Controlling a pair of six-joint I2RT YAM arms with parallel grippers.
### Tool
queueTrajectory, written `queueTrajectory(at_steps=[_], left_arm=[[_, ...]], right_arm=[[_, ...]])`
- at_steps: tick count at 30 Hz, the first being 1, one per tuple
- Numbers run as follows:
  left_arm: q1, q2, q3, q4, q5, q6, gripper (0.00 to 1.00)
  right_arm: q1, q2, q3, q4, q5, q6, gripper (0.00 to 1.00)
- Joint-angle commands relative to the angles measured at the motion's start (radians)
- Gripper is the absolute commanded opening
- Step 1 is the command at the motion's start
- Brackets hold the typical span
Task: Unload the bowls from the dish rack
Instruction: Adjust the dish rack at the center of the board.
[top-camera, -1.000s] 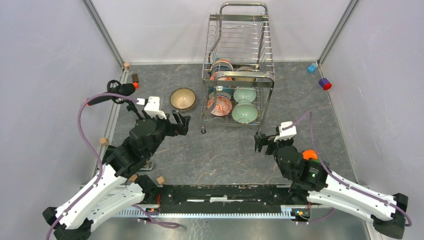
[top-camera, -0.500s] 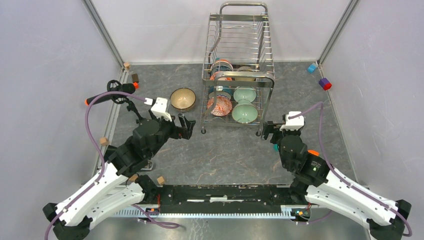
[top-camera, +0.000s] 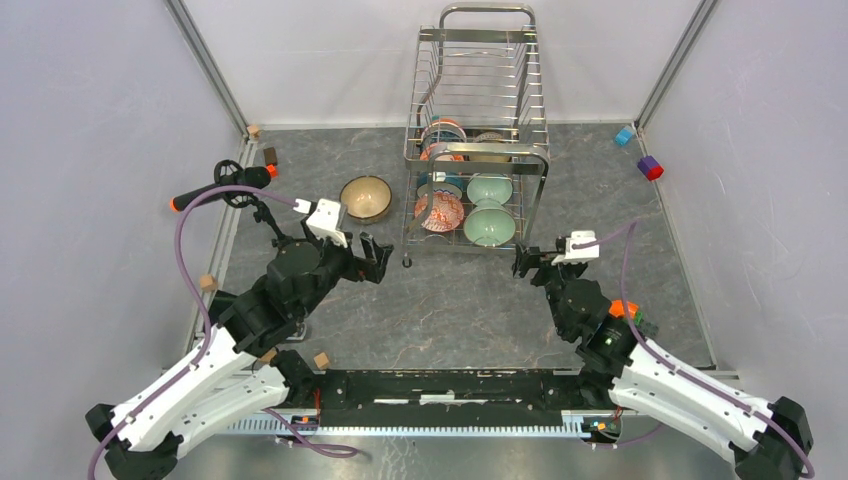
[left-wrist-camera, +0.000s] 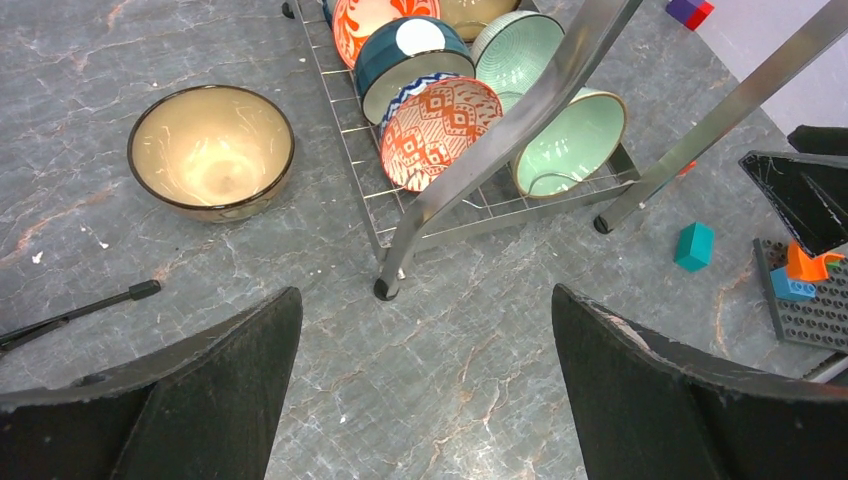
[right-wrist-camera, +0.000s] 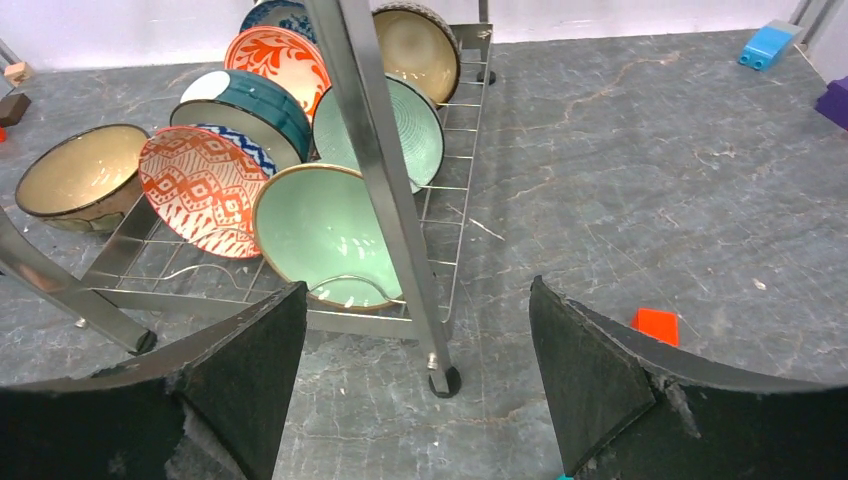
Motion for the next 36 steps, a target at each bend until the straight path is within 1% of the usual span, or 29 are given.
queueTrajectory(at_steps=[1,4,7,10,15,20,23,25,29,32,35,36], left_arm=[[-0.009,0.006,-0.004,0.045,-0.004,0.058,0.99],[-0.011,0.013,-0.003,0.039,-0.011,0.059,0.99],[-0.013,0.014,-0.003,0.038,-0.012,0.061,0.99],[-0.014,0.017,-0.007,0.038,-0.018,0.062,0.99],[-0.015,0.022,-0.007,0.038,-0.021,0.063,0.98],[-0.019,0.019,-0.005,0.032,-0.028,0.063,0.98],[-0.022,0.019,-0.005,0.03,-0.036,0.063,0.98],[-0.024,0.022,-0.002,0.028,-0.036,0.06,0.98],[-0.028,0.025,0.001,0.02,-0.035,0.056,0.98],[-0.032,0.023,0.008,0.014,-0.035,0.054,0.98],[-0.036,0.015,0.008,0.014,-0.035,0.051,0.98],[-0.036,0.012,0.008,0.012,-0.035,0.051,0.98]], right_arm=[[-0.019,0.056,-0.011,0.149,-0.017,-0.027,0.86],[-0.044,0.09,-0.017,0.164,-0.019,-0.011,0.85],[-0.085,0.118,-0.023,0.168,-0.02,0.023,0.82],[-0.181,0.15,-0.007,0.126,-0.055,0.094,0.79],[-0.346,0.187,-0.01,0.13,-0.208,0.2,0.78],[-0.418,0.207,-0.012,0.126,-0.242,0.224,0.78],[-0.478,0.209,-0.002,0.114,-0.248,0.24,0.78],[-0.522,0.216,0.007,0.108,-0.279,0.26,0.78],[-0.538,0.173,-0.001,0.104,-0.402,0.257,0.75],[-0.532,0.062,-0.037,0.073,-0.499,0.238,0.76],[-0.519,-0.068,-0.073,0.062,-0.69,0.195,0.8],[-0.511,-0.099,-0.087,0.073,-0.777,0.181,0.82]])
